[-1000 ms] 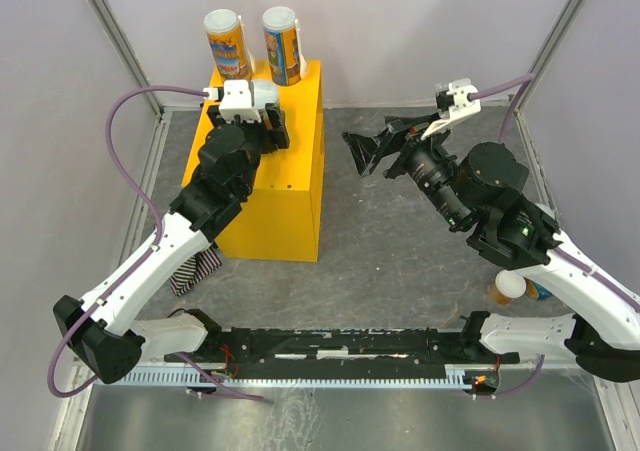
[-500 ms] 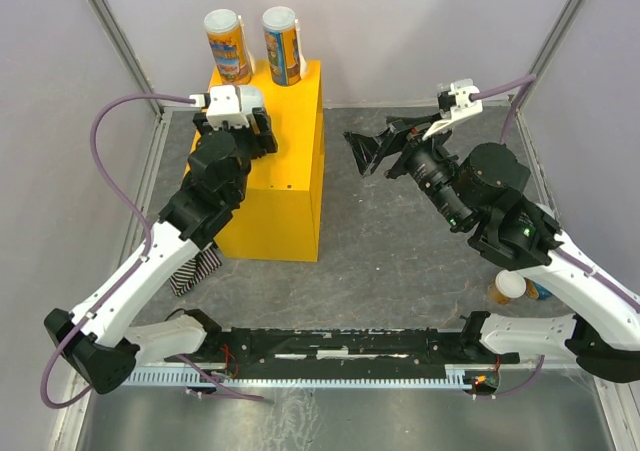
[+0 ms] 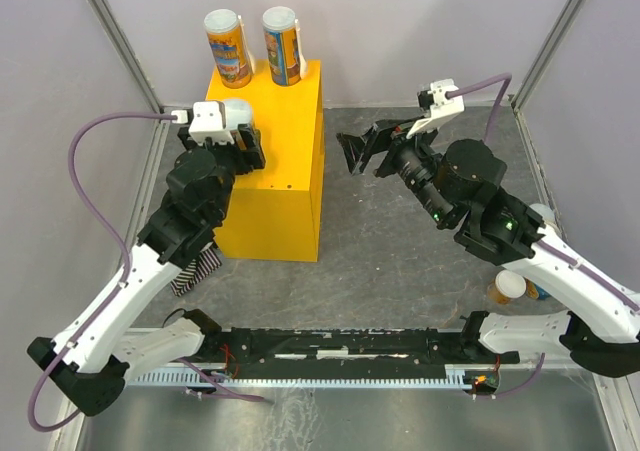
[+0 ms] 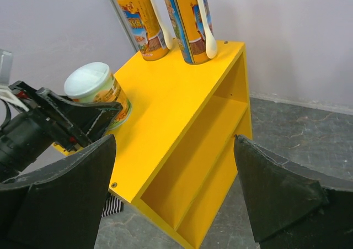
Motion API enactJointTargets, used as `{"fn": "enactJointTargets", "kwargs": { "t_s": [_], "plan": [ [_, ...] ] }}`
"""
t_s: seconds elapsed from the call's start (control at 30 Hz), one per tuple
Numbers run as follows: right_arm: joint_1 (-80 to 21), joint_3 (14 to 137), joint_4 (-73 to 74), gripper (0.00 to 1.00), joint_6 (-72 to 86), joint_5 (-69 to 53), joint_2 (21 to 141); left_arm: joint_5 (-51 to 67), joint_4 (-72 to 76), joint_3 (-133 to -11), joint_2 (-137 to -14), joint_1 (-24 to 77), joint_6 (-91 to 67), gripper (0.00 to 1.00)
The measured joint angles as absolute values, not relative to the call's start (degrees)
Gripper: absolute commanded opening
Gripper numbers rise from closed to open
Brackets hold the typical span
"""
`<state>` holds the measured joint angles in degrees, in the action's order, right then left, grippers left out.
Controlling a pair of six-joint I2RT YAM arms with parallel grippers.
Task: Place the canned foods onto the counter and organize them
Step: Place the canned food on the counter.
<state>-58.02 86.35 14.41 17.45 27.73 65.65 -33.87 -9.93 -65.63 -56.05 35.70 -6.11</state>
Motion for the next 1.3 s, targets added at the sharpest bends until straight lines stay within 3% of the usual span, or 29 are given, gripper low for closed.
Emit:
{"fn": "enactJointTargets", "kwargs": {
  "t_s": [0.87,1.13,1.3],
  "plan": [
    [-58.0,89.2,18.2,0.96,18.2,28.7,69.4,-37.5,-12.6,-63.2,-50.7,35.7,-6.5,0.88],
    [-57.8,90.7,18.6,0.96,18.1,28.6,71.0,-36.4,-11.8,-63.2,-53.4,31.4,-6.5,0.91],
    [-57.2,91.1,19.0,0.98,18.0,28.4,71.2,-34.2,-11.8,-63.5,-55.1,28.5,-6.5,0.98]
  ]
}}
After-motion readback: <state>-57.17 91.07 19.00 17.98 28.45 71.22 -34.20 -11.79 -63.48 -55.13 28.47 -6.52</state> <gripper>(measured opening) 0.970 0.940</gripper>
